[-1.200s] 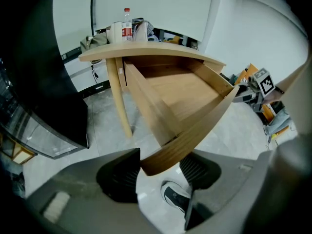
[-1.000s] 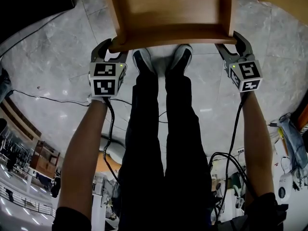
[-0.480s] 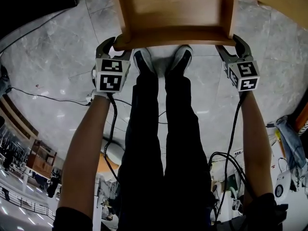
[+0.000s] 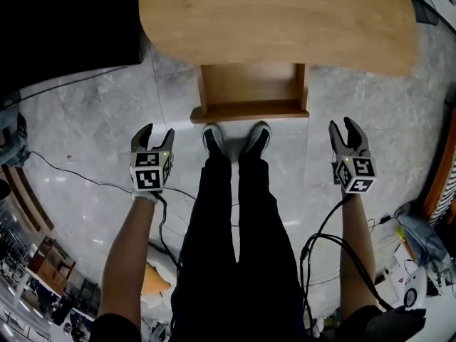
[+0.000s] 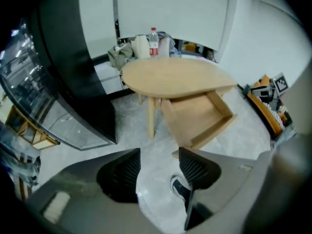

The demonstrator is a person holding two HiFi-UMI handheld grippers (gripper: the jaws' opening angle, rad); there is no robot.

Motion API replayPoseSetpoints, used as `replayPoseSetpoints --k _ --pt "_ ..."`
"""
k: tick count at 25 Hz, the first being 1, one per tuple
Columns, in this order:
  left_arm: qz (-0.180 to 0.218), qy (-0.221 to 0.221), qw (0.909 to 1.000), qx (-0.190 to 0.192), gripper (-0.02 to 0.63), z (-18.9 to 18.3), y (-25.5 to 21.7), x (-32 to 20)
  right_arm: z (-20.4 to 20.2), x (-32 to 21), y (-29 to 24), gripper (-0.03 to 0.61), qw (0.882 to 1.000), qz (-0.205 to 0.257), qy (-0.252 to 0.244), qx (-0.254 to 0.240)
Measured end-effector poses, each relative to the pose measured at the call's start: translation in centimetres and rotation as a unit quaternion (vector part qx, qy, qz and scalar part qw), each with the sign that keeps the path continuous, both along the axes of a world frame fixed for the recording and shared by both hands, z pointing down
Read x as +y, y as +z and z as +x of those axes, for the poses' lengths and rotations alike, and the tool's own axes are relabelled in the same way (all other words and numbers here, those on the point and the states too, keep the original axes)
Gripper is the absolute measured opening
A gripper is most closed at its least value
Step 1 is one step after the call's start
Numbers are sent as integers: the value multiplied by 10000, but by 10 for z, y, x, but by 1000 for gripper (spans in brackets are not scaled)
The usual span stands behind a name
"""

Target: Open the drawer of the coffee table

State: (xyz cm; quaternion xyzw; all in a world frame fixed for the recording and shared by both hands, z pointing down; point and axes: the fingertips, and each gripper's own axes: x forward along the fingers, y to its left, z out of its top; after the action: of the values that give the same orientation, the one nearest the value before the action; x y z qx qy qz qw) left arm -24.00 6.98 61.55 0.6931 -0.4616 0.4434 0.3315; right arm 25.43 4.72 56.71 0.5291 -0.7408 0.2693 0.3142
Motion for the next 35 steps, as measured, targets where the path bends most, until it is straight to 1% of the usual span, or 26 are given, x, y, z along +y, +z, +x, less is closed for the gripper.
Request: replayPoseSetpoints --k 2,4,6,8,9,10,11,13,15,17,18,19,21,25,28,30,33,35 --pt "372 -259 9988 187 241 -6 -60 -16 -2 -11 -65 173 9989 359 254 -189" --pt "837 -373 9951 382 230 -4 -123 -39 -13 -25 -128 160 9955 735 426 -430" --pt "1320 -425 9884 628 202 5 -185 -63 -31 -41 -183 150 9905 1089 486 -677" --pt "1769 -427 9791 911 181 19 -244 -85 -55 -57 -233 149 9848 1452 409 -864" --pt "1954 -410 9740 1070 151 29 -272 -92 -68 -63 -257 147 9816 1627 351 -937" --pt "2091 -379 9692 1248 98 39 -298 -96 -79 -68 -281 146 9782 1788 300 -1014" --pt "2190 -331 9644 1441 64 51 -323 -97 -90 -72 -306 141 9746 1931 262 -1101" --pt "2379 -188 9536 1833 12 77 -372 -97 -109 -77 -355 127 9668 2193 207 -1292" --pt "2621 -28 9401 2182 2 100 -419 -98 -125 -81 -402 87 9579 2464 110 -1466" --pt "2909 108 9252 2433 2 117 -466 -98 -138 -81 -446 52 9482 2749 14 -1592" --pt "3065 164 9176 2525 2 123 -488 -100 -144 -80 -467 24 9429 2886 -19 -1661" --pt "3223 211 9099 2603 2 127 -510 -101 -150 -80 -486 11 9377 3013 -51 -1732" --pt "3543 297 8943 2716 2 131 -550 -103 -163 -76 -520 3 9285 3235 -147 -1814" --pt "4225 559 8608 2781 2 134 -624 -99 -186 -67 -579 3 9117 3689 -431 -1759" --pt "4673 721 8356 2796 2 132 -669 -97 -200 -64 -620 3 8974 4083 -703 -1514" --pt "4929 801 8196 2807 2 129 -695 -96 -209 -62 -647 3 8853 4368 -876 -1331" --pt "5213 919 8002 2820 2 125 -725 -93 -219 -56 -683 2 8667 4743 -1065 -1115" --pt "5354 1016 7912 2774 2 123 -737 -89 -226 -51 -696 2 8597 4870 -1130 -1045"
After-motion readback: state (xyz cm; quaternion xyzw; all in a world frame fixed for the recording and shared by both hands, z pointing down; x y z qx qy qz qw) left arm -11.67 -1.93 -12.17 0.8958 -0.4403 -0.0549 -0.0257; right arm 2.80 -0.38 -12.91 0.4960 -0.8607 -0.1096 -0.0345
